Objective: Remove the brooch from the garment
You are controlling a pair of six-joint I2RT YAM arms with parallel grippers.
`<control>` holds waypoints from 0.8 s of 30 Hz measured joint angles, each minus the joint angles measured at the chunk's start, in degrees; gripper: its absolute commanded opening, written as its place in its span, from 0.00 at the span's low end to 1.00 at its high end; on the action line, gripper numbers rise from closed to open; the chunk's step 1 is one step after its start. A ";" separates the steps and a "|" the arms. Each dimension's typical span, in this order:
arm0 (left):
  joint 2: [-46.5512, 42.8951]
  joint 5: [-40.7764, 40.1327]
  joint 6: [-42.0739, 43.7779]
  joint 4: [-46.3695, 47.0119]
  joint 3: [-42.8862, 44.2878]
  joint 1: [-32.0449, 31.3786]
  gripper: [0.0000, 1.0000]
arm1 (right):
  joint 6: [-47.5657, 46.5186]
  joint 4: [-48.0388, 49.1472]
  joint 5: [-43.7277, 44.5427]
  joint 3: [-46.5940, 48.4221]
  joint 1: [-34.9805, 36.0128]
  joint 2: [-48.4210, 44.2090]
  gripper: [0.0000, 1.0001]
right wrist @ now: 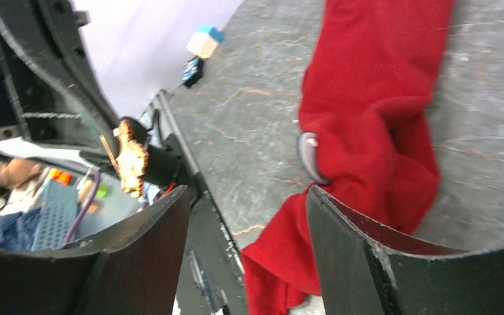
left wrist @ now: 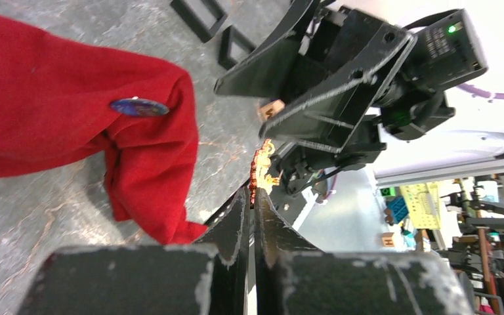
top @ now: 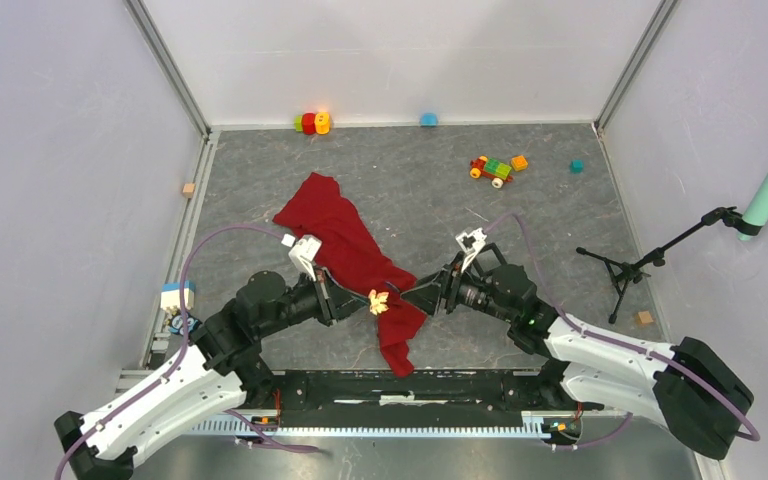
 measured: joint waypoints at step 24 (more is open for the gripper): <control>0.48 4.26 -2.97 11.58 -1.79 0.04 0.02 | 4.31 15.96 -5.31 1.49 6.95 3.04 0.51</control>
